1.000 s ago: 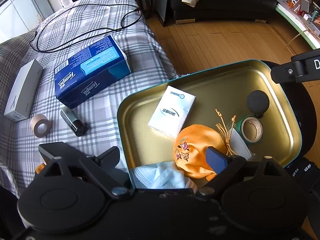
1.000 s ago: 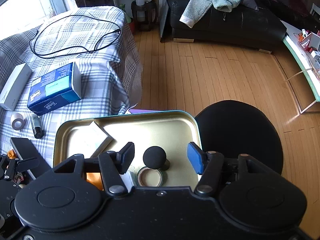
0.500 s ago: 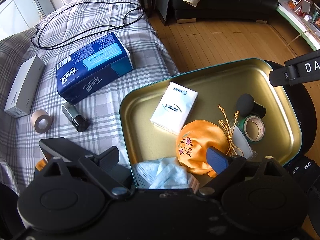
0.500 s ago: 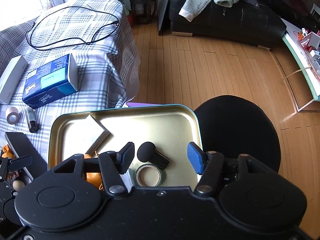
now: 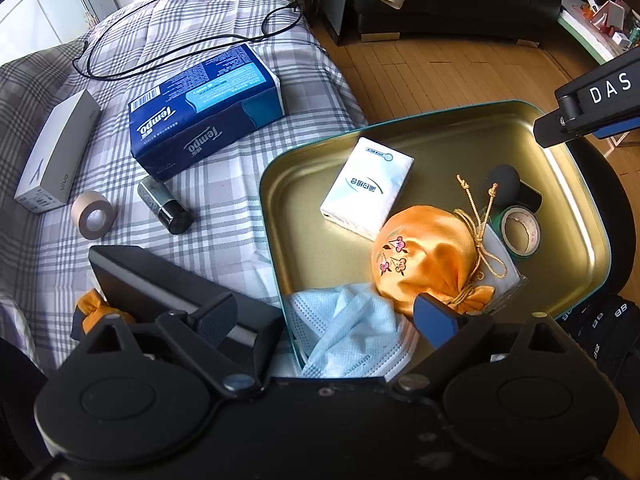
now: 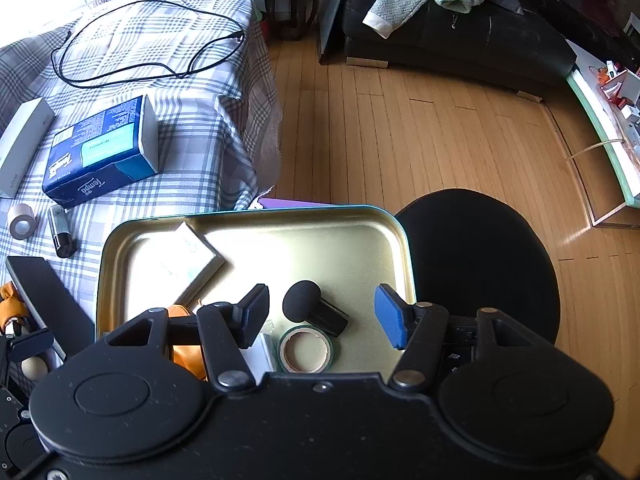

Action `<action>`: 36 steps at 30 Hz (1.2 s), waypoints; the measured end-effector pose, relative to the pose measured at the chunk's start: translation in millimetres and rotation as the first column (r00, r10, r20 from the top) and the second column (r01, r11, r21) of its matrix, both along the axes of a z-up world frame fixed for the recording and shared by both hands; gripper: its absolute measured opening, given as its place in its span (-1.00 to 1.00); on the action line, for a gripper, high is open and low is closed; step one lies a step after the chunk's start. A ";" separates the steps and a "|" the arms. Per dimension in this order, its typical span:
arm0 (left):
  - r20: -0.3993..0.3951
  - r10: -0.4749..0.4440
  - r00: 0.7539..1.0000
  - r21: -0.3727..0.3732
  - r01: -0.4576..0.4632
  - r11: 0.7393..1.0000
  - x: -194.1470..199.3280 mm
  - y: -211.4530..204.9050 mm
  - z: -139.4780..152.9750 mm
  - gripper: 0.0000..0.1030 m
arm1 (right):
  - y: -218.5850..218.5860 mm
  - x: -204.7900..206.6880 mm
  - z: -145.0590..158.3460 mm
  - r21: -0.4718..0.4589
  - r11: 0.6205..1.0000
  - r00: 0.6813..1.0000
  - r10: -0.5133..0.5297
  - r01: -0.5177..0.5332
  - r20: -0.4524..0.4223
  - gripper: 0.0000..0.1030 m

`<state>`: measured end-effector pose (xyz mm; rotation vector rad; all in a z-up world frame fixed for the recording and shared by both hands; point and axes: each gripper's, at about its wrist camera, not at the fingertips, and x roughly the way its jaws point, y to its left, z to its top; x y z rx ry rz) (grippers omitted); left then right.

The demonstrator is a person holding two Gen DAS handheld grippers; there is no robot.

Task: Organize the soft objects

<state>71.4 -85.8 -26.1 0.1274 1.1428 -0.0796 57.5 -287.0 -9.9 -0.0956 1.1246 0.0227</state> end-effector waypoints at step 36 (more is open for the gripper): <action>0.115 0.249 0.962 0.050 -0.256 0.965 54.8 238.6 19.2 0.90 | 143.9 -25.9 24.3 0.009 0.993 0.989 0.114 -0.115 0.097 0.10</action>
